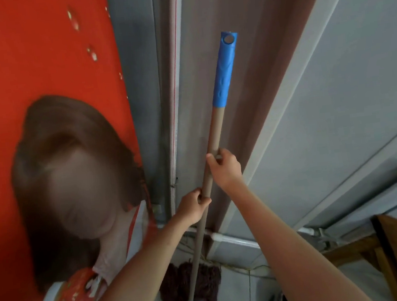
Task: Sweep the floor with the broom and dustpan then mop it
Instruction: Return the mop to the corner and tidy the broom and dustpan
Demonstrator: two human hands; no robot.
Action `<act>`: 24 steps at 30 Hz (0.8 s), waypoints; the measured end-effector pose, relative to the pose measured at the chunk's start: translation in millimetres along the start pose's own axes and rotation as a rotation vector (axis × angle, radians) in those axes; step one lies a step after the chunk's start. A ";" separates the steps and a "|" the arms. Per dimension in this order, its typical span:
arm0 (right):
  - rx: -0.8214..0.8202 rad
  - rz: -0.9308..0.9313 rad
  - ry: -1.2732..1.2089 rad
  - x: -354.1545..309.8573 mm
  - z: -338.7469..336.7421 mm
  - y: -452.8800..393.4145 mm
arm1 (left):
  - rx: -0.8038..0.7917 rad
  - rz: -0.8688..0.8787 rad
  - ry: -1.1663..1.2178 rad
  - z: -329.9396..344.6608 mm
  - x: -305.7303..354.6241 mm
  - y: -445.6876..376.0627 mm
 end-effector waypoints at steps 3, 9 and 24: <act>0.062 -0.006 -0.027 -8.1 -0.5 -15.8 | -0.023 0.026 -0.013 -9.1 7.4 -22.9; 0.101 -0.014 -0.060 -18.4 3.2 -38.2 | -0.090 0.002 -0.083 -22.7 13.0 -53.0; 0.037 0.102 -0.101 14.2 1.4 -76.4 | -0.122 -0.053 -0.154 4.6 7.2 -83.8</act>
Point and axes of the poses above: each hand's wrist, its own y-axis away from the middle knuckle, its own z-axis out of the palm, x = y × z, the point moved 3 cm from there along -y, towards the middle knuckle, and after that the axes turned 11 degrees about -y, right-handed, at the moved point
